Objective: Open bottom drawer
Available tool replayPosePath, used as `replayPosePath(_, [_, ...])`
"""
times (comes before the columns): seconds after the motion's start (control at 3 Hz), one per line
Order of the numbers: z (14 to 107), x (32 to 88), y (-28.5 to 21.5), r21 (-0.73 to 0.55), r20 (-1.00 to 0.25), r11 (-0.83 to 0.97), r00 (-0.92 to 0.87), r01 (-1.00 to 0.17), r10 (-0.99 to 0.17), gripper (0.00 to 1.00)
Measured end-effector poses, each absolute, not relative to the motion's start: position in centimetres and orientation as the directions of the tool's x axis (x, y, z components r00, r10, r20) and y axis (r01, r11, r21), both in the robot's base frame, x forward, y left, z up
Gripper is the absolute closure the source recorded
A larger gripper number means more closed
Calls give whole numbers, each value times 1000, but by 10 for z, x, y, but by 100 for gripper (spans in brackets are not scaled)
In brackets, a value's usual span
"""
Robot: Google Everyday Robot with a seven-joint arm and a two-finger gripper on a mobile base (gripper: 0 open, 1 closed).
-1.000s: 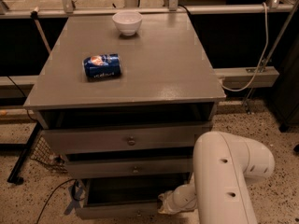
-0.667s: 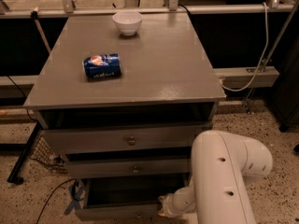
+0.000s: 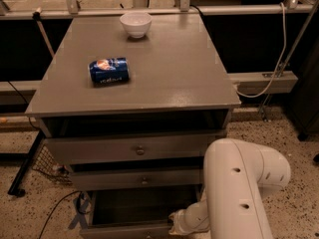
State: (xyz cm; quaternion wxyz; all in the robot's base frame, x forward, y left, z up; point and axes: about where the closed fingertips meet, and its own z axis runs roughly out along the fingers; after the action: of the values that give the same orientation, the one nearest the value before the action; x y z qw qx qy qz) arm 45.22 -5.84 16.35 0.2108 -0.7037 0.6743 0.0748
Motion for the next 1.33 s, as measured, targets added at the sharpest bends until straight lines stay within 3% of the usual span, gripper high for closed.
replayPosePath(0.67, [167, 399, -60, -179, -391, 3, 68, -984, -918, 100])
replayPosePath(1.33, [167, 393, -60, -177, -391, 5, 66, -984, -918, 100])
